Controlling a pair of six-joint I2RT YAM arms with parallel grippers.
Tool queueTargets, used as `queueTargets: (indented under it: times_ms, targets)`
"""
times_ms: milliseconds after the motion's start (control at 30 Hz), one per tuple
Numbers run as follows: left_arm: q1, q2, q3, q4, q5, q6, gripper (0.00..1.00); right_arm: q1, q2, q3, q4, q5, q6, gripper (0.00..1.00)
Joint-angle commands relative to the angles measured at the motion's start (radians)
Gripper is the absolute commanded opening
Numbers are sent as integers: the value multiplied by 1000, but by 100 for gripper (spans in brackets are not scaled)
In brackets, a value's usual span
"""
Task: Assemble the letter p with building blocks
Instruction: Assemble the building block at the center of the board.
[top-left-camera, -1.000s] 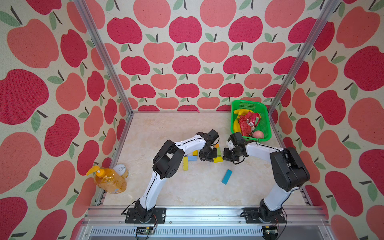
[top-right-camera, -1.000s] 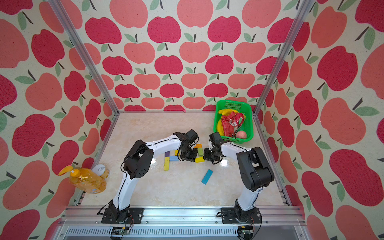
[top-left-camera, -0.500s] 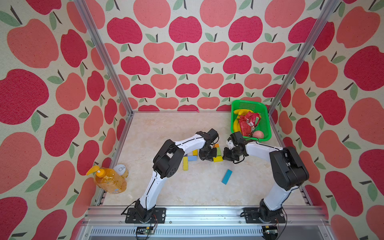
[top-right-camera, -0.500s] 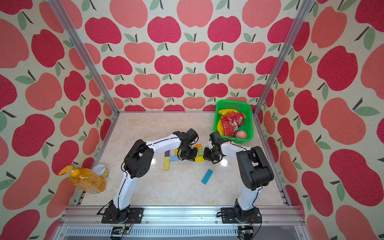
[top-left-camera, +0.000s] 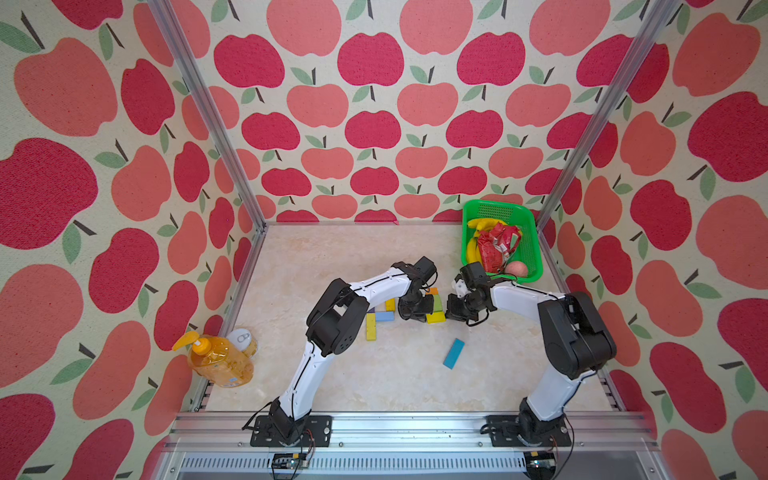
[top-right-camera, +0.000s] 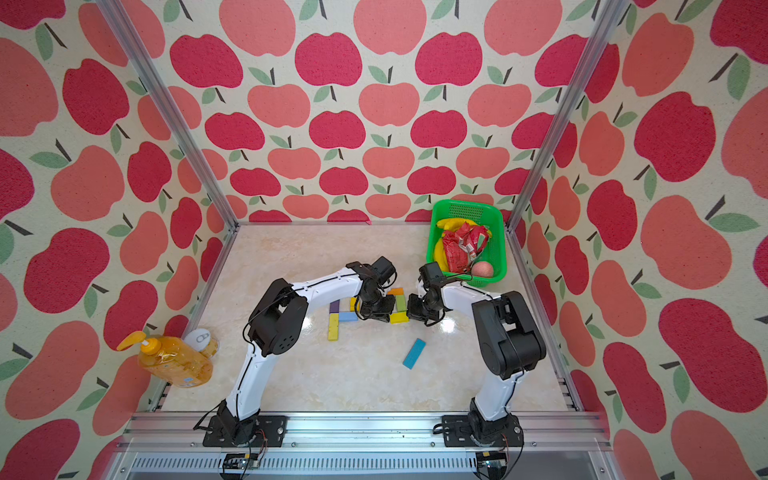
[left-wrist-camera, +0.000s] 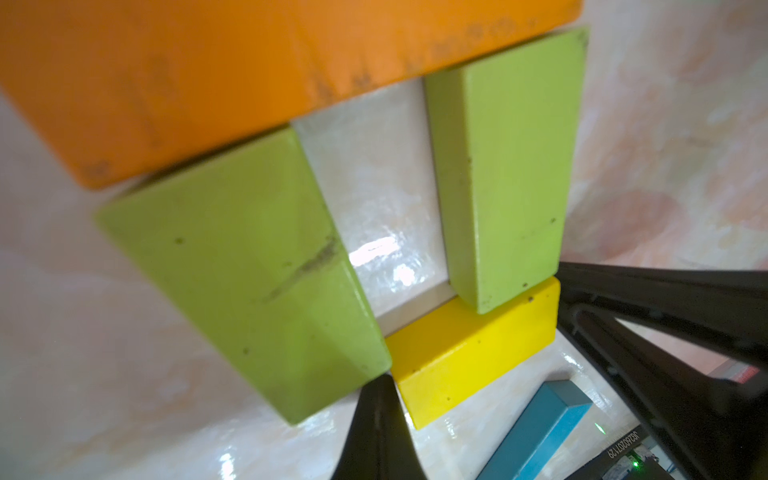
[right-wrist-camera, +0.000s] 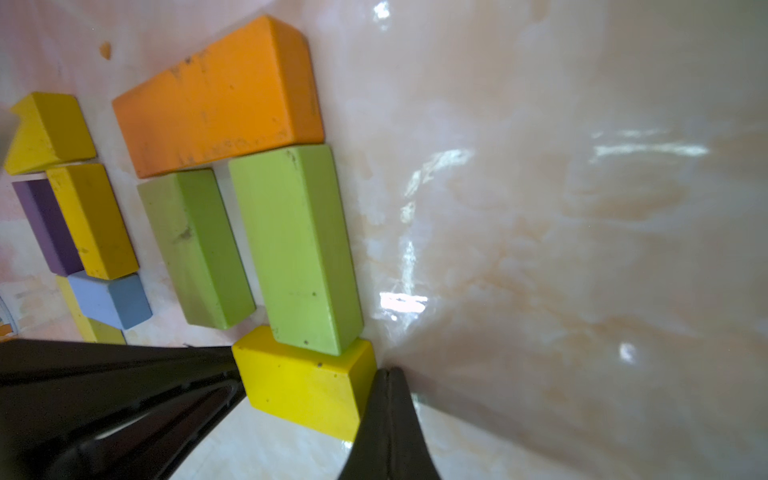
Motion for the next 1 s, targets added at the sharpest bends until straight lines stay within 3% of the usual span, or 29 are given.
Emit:
queueTargets:
  times_ms: [0,967]
  targets:
    - [0,54,22,18,2,-1,0,2,68,-21,-56,32,-19,0]
    - [12,55,13,12,1,-15,0,-2,54,-2,-98,62,-30,0]
